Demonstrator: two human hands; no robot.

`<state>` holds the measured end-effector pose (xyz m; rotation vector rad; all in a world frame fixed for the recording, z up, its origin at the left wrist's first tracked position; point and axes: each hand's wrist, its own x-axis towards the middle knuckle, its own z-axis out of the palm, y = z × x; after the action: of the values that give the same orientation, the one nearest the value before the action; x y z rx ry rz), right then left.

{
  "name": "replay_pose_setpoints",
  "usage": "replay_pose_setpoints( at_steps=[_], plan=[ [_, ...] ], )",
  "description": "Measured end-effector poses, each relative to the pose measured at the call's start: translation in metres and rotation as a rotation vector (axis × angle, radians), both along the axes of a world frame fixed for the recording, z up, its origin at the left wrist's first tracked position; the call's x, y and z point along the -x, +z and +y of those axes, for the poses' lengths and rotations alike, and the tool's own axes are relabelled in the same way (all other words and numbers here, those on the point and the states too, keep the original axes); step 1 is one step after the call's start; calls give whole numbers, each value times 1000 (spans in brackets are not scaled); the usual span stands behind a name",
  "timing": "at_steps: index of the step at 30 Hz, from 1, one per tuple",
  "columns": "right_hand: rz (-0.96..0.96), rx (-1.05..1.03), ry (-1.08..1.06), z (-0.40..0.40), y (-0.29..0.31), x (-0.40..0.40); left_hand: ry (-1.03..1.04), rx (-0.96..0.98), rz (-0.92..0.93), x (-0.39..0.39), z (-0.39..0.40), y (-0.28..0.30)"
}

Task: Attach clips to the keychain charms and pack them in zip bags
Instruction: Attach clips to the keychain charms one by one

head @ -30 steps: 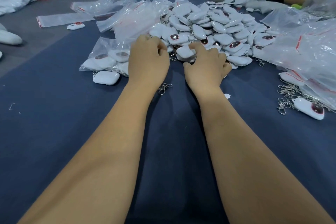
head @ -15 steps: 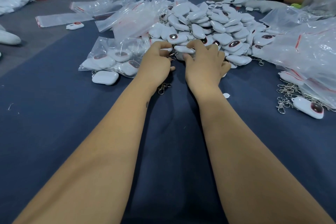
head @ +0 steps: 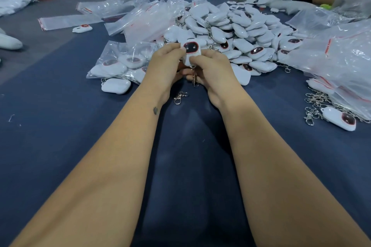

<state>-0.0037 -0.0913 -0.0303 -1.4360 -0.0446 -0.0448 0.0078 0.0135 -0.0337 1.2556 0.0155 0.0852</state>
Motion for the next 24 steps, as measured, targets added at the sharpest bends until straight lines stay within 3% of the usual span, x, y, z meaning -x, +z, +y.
replay_pose_setpoints(
  at_steps=[10,15,24],
  plan=[
    [-29,99,19,-2,-5,-3,-60,-108,42,1,-3,3],
    [-34,209,46,-2,-8,-7,-60,-82,50,3,-3,5],
    [-38,186,52,-1,-8,-7,-91,-49,71,3,0,6]
  ],
)
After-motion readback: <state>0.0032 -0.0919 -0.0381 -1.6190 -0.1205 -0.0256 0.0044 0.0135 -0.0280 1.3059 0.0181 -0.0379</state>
